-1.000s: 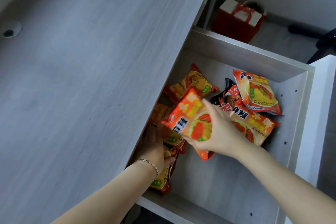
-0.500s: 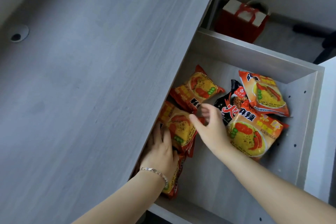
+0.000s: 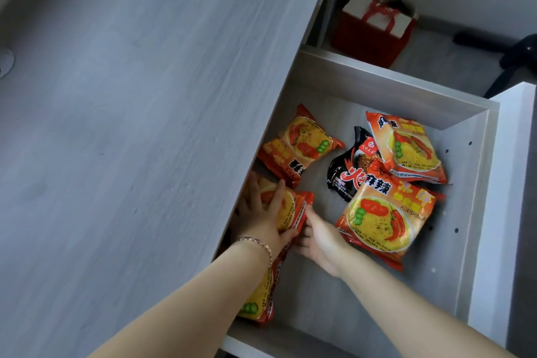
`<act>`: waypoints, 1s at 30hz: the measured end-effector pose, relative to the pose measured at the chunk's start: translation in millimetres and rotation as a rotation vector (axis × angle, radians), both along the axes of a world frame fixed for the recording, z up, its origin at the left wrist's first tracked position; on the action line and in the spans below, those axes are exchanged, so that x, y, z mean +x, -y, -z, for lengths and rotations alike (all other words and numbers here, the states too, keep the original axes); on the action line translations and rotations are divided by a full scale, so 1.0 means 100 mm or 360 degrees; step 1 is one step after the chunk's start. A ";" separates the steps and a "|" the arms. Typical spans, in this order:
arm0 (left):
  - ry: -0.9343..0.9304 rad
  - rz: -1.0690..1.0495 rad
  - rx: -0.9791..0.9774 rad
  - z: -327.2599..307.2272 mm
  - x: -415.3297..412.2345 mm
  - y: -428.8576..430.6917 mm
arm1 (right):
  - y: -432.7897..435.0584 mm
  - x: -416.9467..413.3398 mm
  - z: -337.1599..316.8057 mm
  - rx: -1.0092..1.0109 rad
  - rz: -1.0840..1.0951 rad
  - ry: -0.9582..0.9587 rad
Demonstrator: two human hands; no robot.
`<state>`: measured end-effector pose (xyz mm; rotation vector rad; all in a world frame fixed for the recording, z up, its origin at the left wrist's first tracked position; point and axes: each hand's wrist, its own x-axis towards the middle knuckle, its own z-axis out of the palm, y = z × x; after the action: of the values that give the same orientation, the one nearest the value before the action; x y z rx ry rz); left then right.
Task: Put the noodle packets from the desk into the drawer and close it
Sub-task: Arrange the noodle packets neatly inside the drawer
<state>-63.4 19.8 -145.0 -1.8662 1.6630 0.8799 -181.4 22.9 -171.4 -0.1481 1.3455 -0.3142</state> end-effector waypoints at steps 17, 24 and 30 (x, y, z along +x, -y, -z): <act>-0.0406 -0.0559 -0.0256 -0.31 -0.04 0.19 | 0.92 0.06 -0.23 -0.0686 -0.0099 -0.0945; -0.1591 -0.2050 -0.0211 -0.52 -0.25 0.31 | 0.10 -0.49 -0.86 -0.1083 0.0020 -0.0688; -0.1450 -0.1218 -0.0424 -0.49 -0.30 0.10 | -0.29 -0.91 -0.72 -0.1014 -0.0057 -0.1169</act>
<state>-93.8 9.6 -96.0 -2.5550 1.5140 2.1600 -272.6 51.9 -99.6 -0.8865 1.9196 -0.6963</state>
